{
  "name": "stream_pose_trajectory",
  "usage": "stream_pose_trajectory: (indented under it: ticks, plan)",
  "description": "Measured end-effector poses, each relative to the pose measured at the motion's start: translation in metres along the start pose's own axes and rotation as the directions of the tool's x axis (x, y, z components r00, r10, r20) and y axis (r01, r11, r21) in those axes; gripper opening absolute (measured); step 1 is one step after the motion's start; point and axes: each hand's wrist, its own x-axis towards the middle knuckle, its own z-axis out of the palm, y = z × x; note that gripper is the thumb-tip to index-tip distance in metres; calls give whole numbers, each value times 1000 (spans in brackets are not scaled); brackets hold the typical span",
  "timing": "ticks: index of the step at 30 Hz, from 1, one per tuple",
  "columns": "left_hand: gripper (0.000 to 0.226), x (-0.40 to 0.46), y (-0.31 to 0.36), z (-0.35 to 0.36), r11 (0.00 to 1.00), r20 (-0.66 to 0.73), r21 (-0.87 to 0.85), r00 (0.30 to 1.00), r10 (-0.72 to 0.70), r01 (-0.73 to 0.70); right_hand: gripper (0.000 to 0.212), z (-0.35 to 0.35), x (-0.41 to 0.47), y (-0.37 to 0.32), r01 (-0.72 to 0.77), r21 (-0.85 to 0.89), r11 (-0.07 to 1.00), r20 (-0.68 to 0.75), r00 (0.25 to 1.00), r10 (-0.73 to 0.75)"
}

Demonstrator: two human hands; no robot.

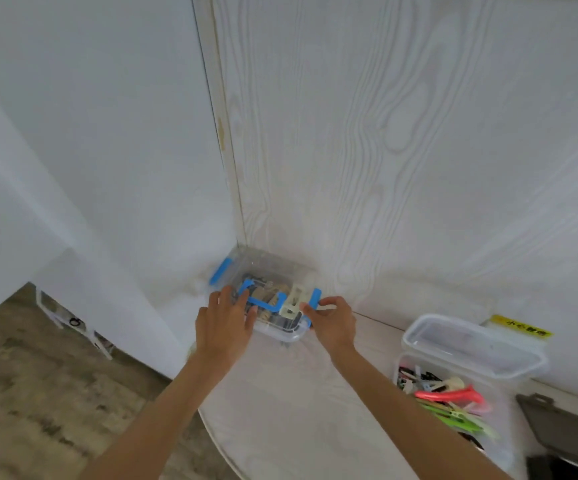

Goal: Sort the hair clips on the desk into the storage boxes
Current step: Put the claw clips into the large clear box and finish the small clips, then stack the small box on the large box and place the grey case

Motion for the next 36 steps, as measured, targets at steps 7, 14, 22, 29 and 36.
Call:
stream_pose_trajectory:
  ticks: [7,14,22,29,36]
  plan:
    - [40,-19,39,-23,981,-108,-173,992,68,-86,28,-74,-16,11,182,-17,983,159,971,-177]
    - [58,-35,169,-34,795,-65,-476,917,394,-375,20,-232,-47,62,530,-420,736,-318,674,-667]
    - [60,-42,241,-36,781,-82,-355,849,521,-514,66,-294,-27,95,468,-641,609,211,869,-447]
    - [58,-83,207,-1,628,-106,-120,639,762,-769,56,-274,-57,155,687,-691,226,397,622,-675]
    - [84,-112,195,36,578,-70,13,576,815,-816,74,-249,-59,204,641,-758,123,526,712,-465]
